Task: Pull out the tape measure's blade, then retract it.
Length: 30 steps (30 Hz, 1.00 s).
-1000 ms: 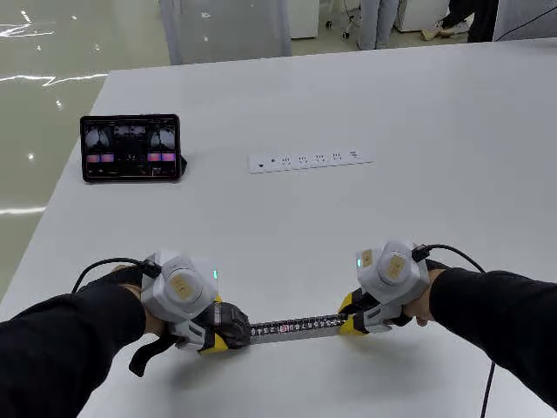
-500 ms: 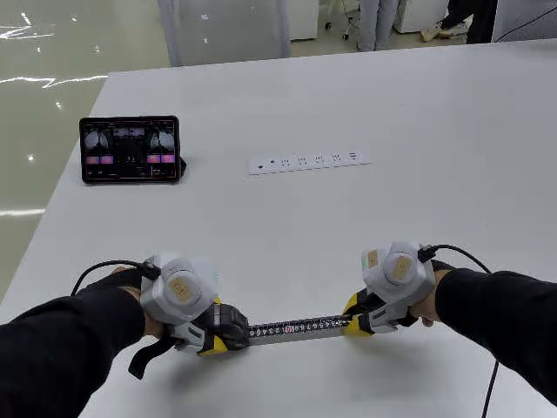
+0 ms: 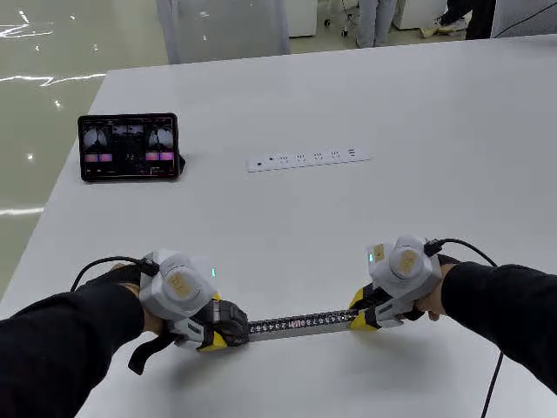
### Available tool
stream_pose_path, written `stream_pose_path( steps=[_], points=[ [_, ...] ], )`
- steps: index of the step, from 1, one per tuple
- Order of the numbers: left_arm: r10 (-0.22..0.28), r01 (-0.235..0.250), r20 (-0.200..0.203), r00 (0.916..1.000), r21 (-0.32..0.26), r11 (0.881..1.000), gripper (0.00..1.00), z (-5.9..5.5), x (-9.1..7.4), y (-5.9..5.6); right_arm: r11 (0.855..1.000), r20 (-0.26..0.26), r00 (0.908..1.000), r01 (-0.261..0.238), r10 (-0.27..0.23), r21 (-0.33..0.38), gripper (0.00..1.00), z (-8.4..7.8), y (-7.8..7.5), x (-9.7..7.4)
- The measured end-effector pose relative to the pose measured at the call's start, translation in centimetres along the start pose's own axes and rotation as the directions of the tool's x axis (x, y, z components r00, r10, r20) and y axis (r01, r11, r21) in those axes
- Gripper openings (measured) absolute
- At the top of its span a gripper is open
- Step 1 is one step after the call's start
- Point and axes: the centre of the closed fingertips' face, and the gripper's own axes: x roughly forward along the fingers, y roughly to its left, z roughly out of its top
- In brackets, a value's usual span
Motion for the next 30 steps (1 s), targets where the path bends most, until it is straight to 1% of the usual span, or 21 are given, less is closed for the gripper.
stream_pose_path(
  steps=[12, 30],
  points=[
    [0.001, -0.001, -0.001, 1.0, -0.001, 1.0, 0.33, 0.0, 0.0, 0.0, 1.0, -0.012, 0.9999, 0.003, -0.003, 0.007, 0.11, -0.9, -0.2, -0.6],
    [0.004, -0.004, -0.001, 1.0, -0.004, 1.0, 0.33, -0.1, -0.1, 0.0, 1.0, -0.015, 0.9999, 0.006, -0.005, 0.025, 0.1, -1.8, -0.5, -1.3]
  ],
)
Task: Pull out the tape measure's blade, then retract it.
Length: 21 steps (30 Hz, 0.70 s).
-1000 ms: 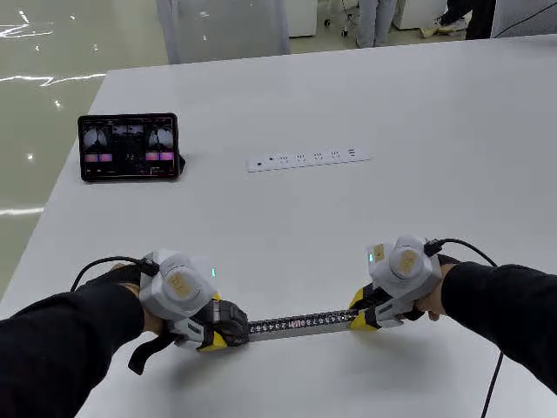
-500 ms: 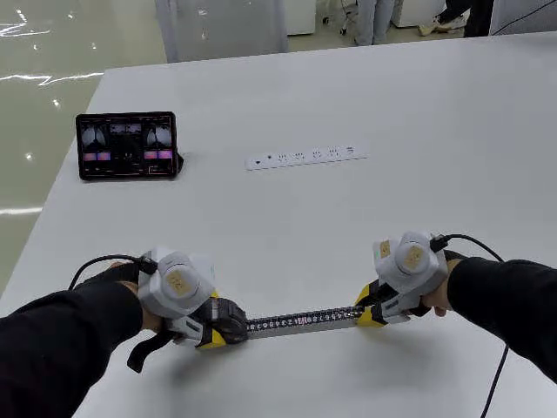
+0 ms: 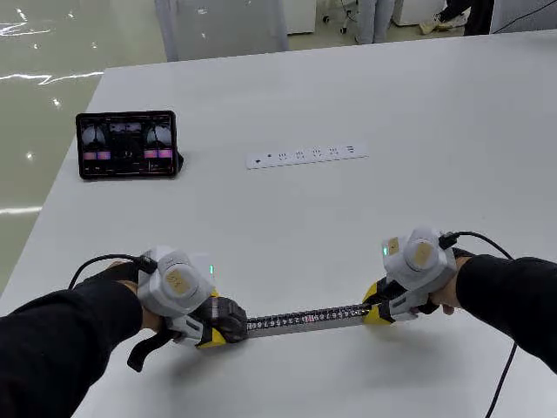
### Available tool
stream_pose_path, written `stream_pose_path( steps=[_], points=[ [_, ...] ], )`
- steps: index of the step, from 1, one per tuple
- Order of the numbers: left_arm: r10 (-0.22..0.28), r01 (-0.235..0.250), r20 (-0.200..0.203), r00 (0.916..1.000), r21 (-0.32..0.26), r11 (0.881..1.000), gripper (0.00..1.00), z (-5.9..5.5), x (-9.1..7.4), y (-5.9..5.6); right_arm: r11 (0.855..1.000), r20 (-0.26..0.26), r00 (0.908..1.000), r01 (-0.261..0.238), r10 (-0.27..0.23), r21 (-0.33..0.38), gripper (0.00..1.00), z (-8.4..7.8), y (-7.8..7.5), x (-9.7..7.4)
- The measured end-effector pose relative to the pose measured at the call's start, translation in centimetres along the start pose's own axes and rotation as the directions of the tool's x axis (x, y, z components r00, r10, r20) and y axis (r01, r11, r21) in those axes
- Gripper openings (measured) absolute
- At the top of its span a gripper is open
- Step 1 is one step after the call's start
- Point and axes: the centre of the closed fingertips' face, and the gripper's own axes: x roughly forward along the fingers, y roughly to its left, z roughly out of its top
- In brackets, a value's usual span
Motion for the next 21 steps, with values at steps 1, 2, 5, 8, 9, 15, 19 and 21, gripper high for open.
stream_pose_path(
  steps=[1, 2, 5, 8, 9, 15, 19, 21],
  points=[
    [0.001, -0.001, 0.0, 1.0, 0.001, 1.0, 0.33, 0.0, 0.0, 0.0, 1.0, -0.001, 1.0, 0.0, 0.0, 0.001, 0.1, -0.1, 0.0, -0.1],
    [0.001, -0.001, 0.0, 1.0, 0.002, 1.0, 0.33, 0.0, 0.0, 0.0, 1.0, 0.0, 1.0, 0.0, 0.0, 0.002, 0.1, -0.1, 0.0, -0.1],
    [0.001, -0.001, -0.001, 1.0, 0.002, 1.0, 0.33, 0.0, 0.0, 0.0, 1.0, -0.001, 1.0, -0.001, 0.001, 0.004, 0.1, -0.3, 0.0, -0.2],
    [0.001, -0.001, 0.0, 1.0, 0.001, 1.0, 0.33, 0.0, 0.0, 0.0, 1.0, -0.006, 1.0, -0.003, 0.003, 0.005, 0.1, -0.5, 0.0, -0.3],
    [0.001, -0.001, 0.0, 1.0, 0.001, 1.0, 0.33, 0.0, 0.0, 0.0, 1.0, -0.007, 1.0, -0.003, 0.003, 0.005, 0.1, -0.5, 0.0, -0.3],
    [0.002, -0.002, 0.001, 1.0, -0.001, 1.0, 0.33, 0.0, 0.0, 0.0, 1.0, -0.014, 0.9999, -0.004, 0.005, 0.007, 0.1, -0.9, -0.1, -0.5],
    [0.001, -0.001, 0.0, 1.0, -0.001, 1.0, 0.33, 0.0, 0.0, 0.0, 1.0, -0.017, 0.9999, -0.002, 0.002, 0.008, 0.1, -1.1, -0.2, -0.7],
    [0.001, -0.001, 0.001, 1.0, -0.002, 1.0, 0.33, 0.0, 0.1, 0.0, 1.0, -0.021, 0.9998, -0.001, 0.001, 0.007, 0.1, -1.3, -0.2, -0.8]
  ],
)
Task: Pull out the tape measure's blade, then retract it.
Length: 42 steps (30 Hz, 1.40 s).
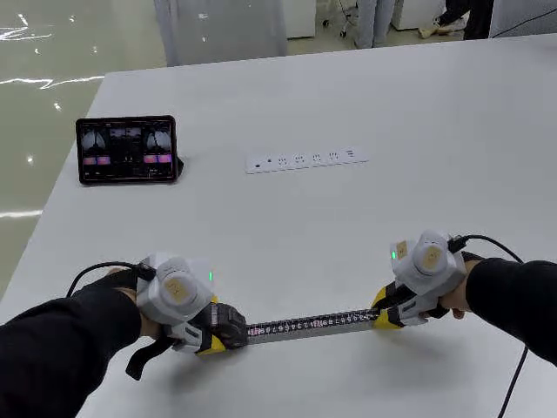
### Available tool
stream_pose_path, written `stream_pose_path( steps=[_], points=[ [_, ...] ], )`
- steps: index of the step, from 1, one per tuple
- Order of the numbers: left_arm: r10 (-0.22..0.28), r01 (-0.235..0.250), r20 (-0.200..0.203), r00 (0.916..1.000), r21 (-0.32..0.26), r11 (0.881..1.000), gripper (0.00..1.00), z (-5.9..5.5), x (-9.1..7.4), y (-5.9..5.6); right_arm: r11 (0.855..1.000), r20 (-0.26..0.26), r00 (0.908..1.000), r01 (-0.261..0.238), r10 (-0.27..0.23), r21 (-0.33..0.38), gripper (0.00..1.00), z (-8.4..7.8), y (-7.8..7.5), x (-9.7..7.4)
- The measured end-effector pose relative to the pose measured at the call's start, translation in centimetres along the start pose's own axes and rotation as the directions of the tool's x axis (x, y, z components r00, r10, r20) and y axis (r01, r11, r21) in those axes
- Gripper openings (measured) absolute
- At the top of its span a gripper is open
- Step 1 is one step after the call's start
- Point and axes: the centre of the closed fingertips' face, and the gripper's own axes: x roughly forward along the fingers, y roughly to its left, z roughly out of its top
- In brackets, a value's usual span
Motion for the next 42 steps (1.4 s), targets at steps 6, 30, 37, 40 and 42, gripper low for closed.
stream_pose_path(
  steps=[6, 30, 37, 40, 42],
  points=[
    [0.0, 0.0, -0.001, 1.0, 0.0, 1.0, 0.33, 0.0, 0.0, 0.0, 1.0, -0.007, 1.0, 0.001, -0.001, -0.003, 0.1, -0.3, -0.1, -0.2],
    [-0.009, 0.009, -0.001, 1.0, -0.003, 1.0, 0.34, 0.0, 0.0, 0.0, 1.0, -0.02, 0.9998, 0.01, -0.01, 0.009, 0.1, -1.6, -0.5, -1.1],
    [-0.018, 0.018, -0.014, 0.9997, 0.001, 1.0, 0.34, 0.0, 0.0, 0.1, 1.0, -0.022, 0.9997, 0.012, -0.011, 0.015, 0.1, -2.0, -0.6, -1.4],
    [-0.017, 0.017, -0.013, 0.9998, 0.002, 1.0, 0.34, 0.0, 0.0, 0.0, 1.0, -0.024, 0.9996, 0.011, -0.011, 0.013, 0.1, -2.0, -0.6, -1.4],
    [-0.016, 0.016, -0.011, 0.9998, 0.001, 1.0, 0.34, 0.0, 0.0, 0.1, 1.0, -0.028, 0.9995, 0.012, -0.011, 0.014, 0.1, -2.1, -0.6, -1.5]
  ],
)
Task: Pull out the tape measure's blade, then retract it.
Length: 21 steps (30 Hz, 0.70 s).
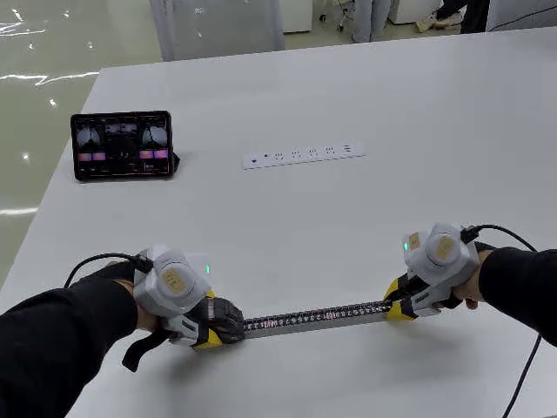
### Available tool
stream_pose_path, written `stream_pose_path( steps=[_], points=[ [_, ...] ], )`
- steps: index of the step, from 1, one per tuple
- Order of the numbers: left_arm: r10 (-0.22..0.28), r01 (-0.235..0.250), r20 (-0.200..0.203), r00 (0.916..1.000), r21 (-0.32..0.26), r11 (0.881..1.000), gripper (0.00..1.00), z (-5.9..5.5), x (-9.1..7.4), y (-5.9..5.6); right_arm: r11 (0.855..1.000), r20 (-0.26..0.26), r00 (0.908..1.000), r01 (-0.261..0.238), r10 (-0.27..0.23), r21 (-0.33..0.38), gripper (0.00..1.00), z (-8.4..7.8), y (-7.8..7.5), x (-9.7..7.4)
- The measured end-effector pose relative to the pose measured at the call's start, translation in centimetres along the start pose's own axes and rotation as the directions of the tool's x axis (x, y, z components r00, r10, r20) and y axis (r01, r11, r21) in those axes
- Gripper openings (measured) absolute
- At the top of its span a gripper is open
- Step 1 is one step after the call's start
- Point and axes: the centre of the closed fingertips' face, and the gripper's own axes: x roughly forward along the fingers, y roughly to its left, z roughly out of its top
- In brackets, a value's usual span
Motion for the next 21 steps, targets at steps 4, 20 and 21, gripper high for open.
stream_pose_path(
  steps=[4, 20, 21],
  points=[
    [0.0, 0.0, 0.0, 1.0, -0.001, 1.0, 0.34, 0.0, 0.0, 0.0, 1.0, -0.006, 1.0, 0.0, 0.0, -0.001, 0.1, -0.2, -0.1, -0.2],
    [0.006, -0.006, 0.003, 1.0, -0.001, 1.0, 0.34, 0.0, 0.0, 0.0, 1.0, -0.025, 0.9997, 0.008, -0.008, -0.003, 0.1, -1.3, -0.5, -0.9],
    [0.006, -0.006, 0.002, 1.0, -0.001, 1.0, 0.34, 0.0, 0.0, 0.0, 1.0, -0.025, 0.9996, 0.008, -0.008, -0.001, 0.1, -1.4, -0.5, -0.9]
  ],
)
